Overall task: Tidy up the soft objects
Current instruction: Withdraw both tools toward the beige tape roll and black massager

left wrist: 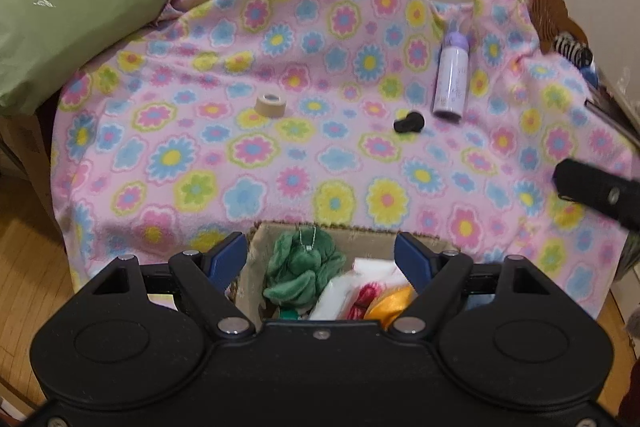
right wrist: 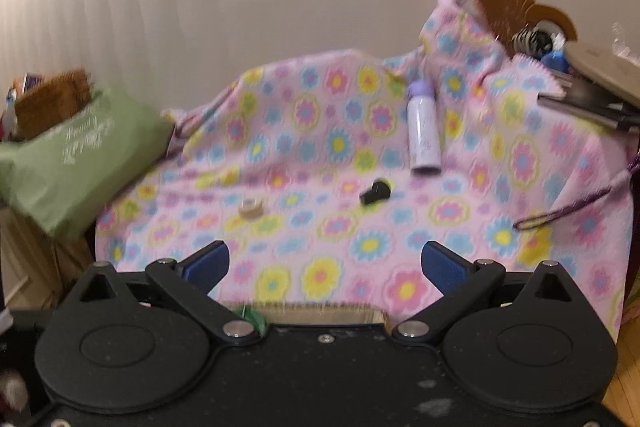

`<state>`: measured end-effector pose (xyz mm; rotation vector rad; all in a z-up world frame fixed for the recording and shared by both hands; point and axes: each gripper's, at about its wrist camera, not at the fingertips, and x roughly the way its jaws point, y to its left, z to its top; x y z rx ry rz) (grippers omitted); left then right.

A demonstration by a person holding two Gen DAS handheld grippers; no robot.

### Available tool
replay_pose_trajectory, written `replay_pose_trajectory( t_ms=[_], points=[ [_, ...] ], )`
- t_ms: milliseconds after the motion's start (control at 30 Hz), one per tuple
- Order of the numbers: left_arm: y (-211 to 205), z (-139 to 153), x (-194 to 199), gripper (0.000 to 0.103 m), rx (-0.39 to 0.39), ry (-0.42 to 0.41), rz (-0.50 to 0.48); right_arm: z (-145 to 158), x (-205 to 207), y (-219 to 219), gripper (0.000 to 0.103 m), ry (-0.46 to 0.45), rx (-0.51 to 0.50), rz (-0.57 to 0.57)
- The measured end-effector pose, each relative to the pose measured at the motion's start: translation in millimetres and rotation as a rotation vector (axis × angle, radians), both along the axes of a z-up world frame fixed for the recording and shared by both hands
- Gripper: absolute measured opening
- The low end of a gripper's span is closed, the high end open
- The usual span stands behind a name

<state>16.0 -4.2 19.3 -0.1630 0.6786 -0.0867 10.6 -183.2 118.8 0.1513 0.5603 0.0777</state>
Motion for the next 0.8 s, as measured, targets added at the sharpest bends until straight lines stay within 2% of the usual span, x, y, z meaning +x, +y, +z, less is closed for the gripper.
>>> replay_pose_trajectory(
  t_ms=[100, 200, 400, 567, 700, 800],
  points=[
    [1.1, 7.8, -2.5, 0.083, 0.001, -0.052, -0.007, 10.3, 4.8, -5.7, 0.103, -0.045, 0.033, 0.003],
    [0.0, 17.0, -4.4, 0.094, 0.014, -0.119, 0.003, 18.3, 8.0, -11.6, 0.103, -0.110, 0.066, -0.030],
    [1.3, 31.4, -0.8, 0.099, 0.000, -0.202, 0.025, 27.9, 25.4, -17.2, 0.103, -0.145, 0.085, -0.062],
    [9.0, 42.2, 20.7, 0.099, -0.004, -0.205, 0.046, 32.6, 50.9, -25.1, 0.103, -0.134, 0.089, -0.038],
    [17.5, 48.9, 45.5, 0.099, -0.008, -0.203, 0.029, 28.1, 84.8, -28.9, 0.102, -0.113, 0.012, -0.017],
    [26.1, 48.6, 68.2, 0.097, -0.032, -0.176, 0.042, 16.4, 111.7, -33.3, 0.099, -0.058, 0.002, -0.011]
  ],
)
